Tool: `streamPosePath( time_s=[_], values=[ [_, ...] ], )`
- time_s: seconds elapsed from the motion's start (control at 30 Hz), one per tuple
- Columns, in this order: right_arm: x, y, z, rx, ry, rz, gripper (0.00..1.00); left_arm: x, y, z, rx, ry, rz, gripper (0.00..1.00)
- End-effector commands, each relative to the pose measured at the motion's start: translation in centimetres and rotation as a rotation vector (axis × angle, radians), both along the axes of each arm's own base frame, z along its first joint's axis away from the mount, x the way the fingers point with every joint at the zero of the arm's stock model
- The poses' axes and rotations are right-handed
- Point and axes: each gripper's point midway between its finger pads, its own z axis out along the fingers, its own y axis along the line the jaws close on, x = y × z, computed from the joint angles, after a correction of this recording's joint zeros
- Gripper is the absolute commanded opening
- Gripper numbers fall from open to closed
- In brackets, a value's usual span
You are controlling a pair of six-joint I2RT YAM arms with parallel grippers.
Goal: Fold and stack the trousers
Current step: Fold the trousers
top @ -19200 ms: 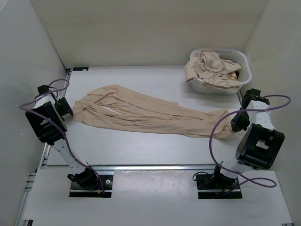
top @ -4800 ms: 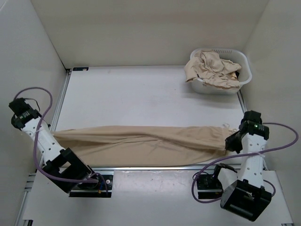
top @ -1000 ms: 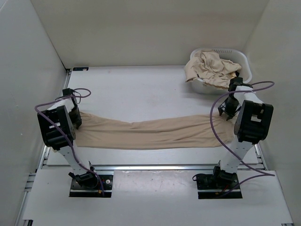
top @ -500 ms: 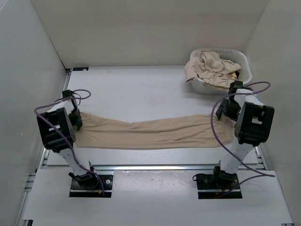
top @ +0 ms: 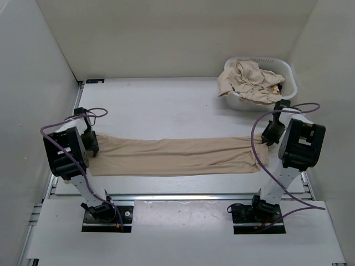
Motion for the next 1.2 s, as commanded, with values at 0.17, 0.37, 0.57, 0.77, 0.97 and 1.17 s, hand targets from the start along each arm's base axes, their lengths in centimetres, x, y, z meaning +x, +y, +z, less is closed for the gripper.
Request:
streamPosePath(
  time_s=[0.17, 0.37, 0.57, 0.77, 0.97, 1.17],
  values=[
    [-3.4, -3.2, 0.8, -0.087, 0.077, -0.111, 0.00, 1.3, -2.1, 3.1, -0.121, -0.083, -0.011, 0.60],
    [-6.4, -6.1, 9.2, -0.357, 0.126, -0.166, 0.00, 2.5, -3.1, 4.7, -0.165, -0.133, -0.034, 0.63],
    [-7.0, 2.1, 14.8, -0.534, 0.016, -0.003, 0.00, 1.1, -4.1, 3.1, -0.213, -0.084, -0.032, 0.63],
    [-6.8, 16.8, 12.5, -0.428, -0.054, 0.156, 0.00, -0.5, -6.2, -1.0, -0.189, 0.040, -0.108, 0.61],
    [-6.2, 27.5, 10.1, -0.261, -0.089, 0.257, 0.00, -0.1, -7.7, -2.4, -0.197, 0.084, -0.159, 0.61],
    [-3.9, 32.8, 9.4, -0.223, -0.109, 0.332, 0.00, 0.3, -9.0, -2.7, -0.197, 0.097, -0.206, 0.61]
  ],
)
